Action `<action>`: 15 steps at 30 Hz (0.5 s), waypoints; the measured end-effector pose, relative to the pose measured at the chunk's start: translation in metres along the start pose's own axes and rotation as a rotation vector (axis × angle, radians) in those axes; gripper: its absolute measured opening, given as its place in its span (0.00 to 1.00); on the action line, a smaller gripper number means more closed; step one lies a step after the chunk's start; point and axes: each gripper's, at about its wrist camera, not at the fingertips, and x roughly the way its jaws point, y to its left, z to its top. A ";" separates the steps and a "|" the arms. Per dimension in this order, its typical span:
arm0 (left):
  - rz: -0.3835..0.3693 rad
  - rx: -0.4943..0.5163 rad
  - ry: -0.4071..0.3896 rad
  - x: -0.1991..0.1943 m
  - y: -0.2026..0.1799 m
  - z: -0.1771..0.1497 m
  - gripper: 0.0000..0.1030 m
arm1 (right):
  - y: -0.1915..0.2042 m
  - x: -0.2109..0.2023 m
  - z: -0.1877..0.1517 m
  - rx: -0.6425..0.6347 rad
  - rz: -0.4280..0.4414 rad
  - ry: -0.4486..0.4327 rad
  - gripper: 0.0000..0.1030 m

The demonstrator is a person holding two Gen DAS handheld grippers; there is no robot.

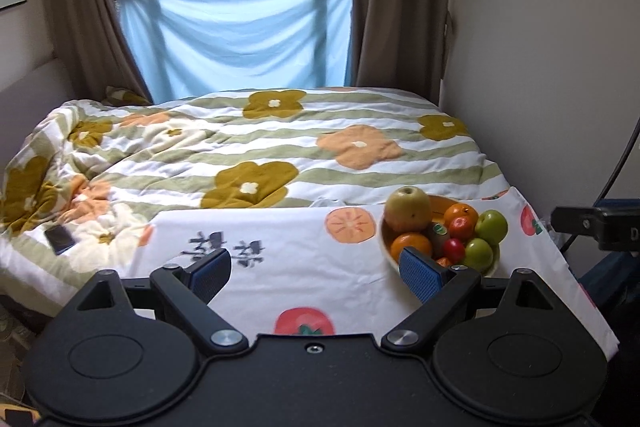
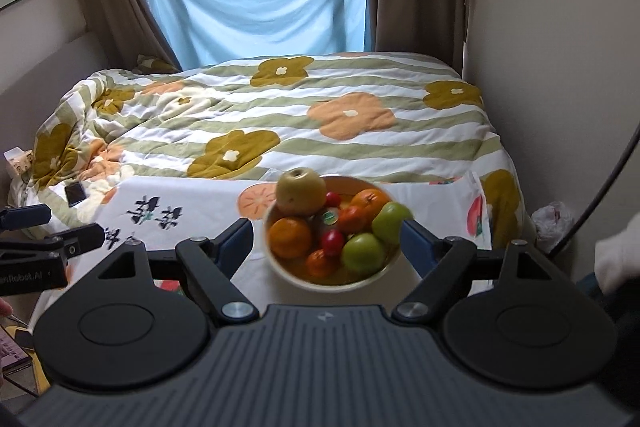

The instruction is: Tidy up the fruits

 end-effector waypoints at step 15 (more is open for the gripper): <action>0.029 -0.021 0.001 -0.034 0.015 -0.043 1.00 | 0.037 -0.023 -0.057 0.004 -0.099 0.010 1.00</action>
